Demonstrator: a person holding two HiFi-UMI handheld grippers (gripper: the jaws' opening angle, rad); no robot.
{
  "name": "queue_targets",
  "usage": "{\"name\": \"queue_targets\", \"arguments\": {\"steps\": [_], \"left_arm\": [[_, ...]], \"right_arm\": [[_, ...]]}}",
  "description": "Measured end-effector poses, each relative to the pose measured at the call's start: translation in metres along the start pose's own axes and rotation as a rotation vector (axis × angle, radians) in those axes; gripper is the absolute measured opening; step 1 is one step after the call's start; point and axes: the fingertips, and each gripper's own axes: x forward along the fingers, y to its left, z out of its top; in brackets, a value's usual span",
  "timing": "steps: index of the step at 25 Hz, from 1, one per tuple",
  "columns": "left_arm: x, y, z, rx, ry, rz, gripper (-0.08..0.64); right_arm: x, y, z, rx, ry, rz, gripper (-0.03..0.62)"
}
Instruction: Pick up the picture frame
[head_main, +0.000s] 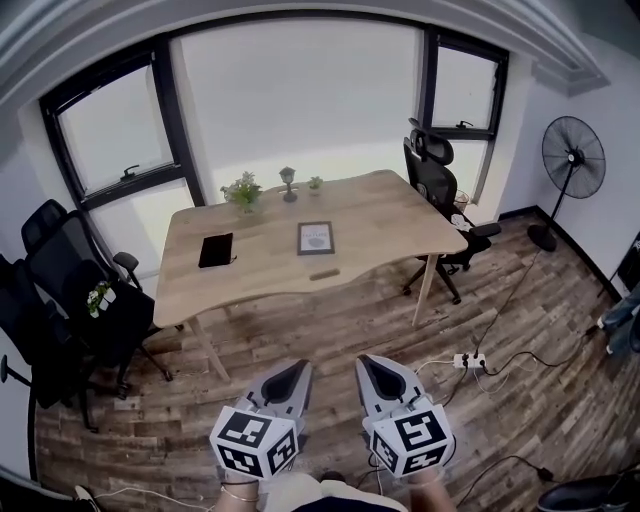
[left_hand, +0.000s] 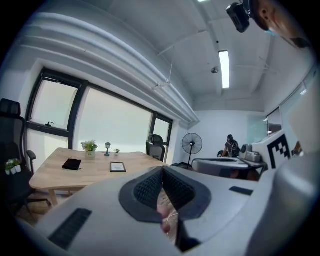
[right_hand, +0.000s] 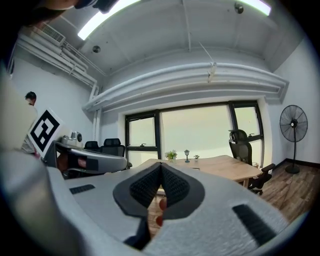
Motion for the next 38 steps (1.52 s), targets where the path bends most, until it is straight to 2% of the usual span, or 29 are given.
{"name": "queue_targets", "arguments": {"steps": [6,15,22,30,38], "left_arm": [[0.013,0.011,0.002,-0.019,-0.002,0.026,0.005],[0.04,0.029,0.006,-0.01,0.013,0.023,0.005],[0.073,0.048,0.008,-0.007,0.028,0.012,0.005],[0.116,0.077,0.001,0.004,0.085,-0.005,0.005],[0.158,0.102,0.011,0.003,0.111,-0.019,0.005]], "right_arm": [[0.019,-0.005,-0.002,-0.016,0.016,0.034,0.0],[0.051,-0.017,-0.006,-0.023,0.035,0.05,0.0],[0.081,-0.037,-0.005,-0.026,0.041,0.037,0.0],[0.127,-0.058,-0.015,-0.019,0.074,0.019,0.0],[0.17,-0.085,-0.014,-0.013,0.097,0.006,0.0]]}}
